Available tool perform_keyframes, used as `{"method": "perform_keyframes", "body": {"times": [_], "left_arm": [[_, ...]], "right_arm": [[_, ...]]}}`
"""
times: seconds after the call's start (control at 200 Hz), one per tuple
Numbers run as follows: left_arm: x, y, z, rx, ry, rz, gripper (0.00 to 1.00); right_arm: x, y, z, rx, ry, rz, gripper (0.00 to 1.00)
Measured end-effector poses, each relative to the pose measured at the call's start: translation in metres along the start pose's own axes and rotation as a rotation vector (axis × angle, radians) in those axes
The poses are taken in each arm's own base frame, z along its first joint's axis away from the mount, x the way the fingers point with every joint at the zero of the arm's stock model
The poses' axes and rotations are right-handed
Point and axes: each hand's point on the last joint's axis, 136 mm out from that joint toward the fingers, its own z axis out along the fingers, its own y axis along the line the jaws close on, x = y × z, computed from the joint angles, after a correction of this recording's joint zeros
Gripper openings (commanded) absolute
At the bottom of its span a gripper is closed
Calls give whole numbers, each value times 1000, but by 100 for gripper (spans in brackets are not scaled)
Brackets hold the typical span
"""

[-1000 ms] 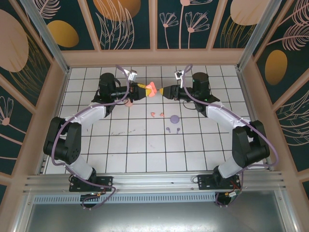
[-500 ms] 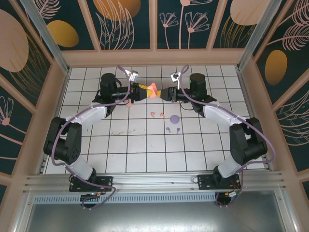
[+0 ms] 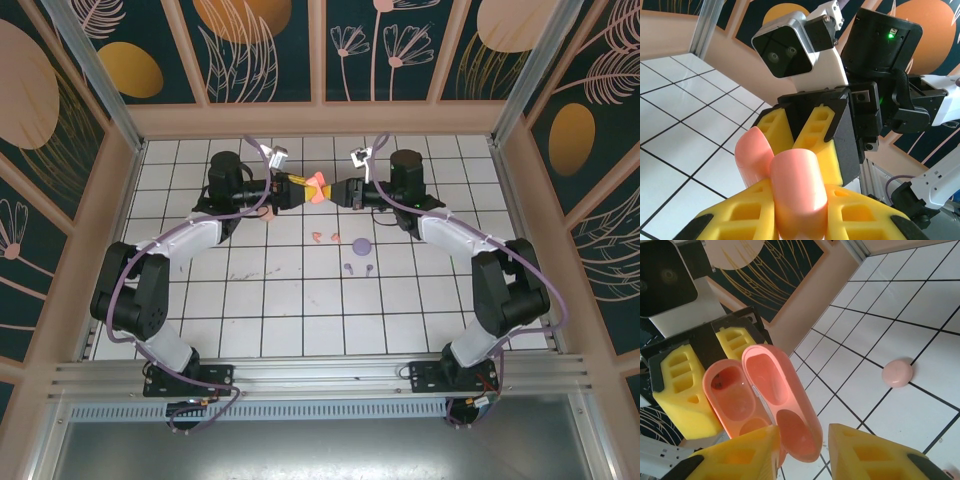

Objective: Insert the wireless bluetooth earbuds into the charging case

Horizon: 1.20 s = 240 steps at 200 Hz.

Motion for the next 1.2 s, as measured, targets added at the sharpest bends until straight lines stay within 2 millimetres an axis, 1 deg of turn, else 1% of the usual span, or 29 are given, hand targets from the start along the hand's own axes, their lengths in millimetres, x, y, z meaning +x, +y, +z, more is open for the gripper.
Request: {"method": "perform_keyframes", "body": {"times": [0.045, 0.23, 0.365, 0.42, 0.51, 0.556, 0.586, 0.626, 0.686, 0.811, 0.876, 0.941, 1.066, 1.201], "left_arm": [[-1, 0, 0, 0, -1, 2, 0], [-3, -2, 0, 8, -1, 5, 0], [-3, -2, 0, 6, -2, 5, 0], [-3, -2, 0, 4, -3, 5, 0], [-4, -1, 0, -1, -6, 6, 20], [-4, 1, 0, -10, -10, 12, 36], [-5, 3, 0, -22, -15, 17, 45], [-5, 6, 1, -44, -20, 22, 52], [-4, 13, 1, -79, -23, 16, 59], [-5, 26, 0, -154, -25, 24, 67], [-10, 31, -2, -185, -20, 39, 71], [-18, 34, -4, -214, -11, 62, 73], [-35, 36, -9, -260, 16, 119, 74], [-39, 37, -17, -289, 63, 147, 74]], "right_arm": [[1, 0, 1, -3, 2, 0, 25], [-1, -2, 1, 2, -4, 5, 8], [-2, -2, 1, 3, -8, 13, 0], [-2, -2, 1, 3, -8, 14, 0], [-4, -3, 1, 7, -13, 15, 0], [-5, -4, 1, 16, -17, 17, 0], [-6, -4, 1, 22, -18, 19, 0], [-8, -4, 2, 29, -17, 19, 0], [-12, -5, 3, 51, -21, 12, 0], [-21, -13, 3, 126, -25, -1, 0], [-24, -19, 3, 168, -18, -12, 0], [-26, -25, 3, 206, -4, -23, 0], [-22, -38, 3, 270, 37, -44, 0], [-13, -50, 1, 322, 98, -80, 0]]}}
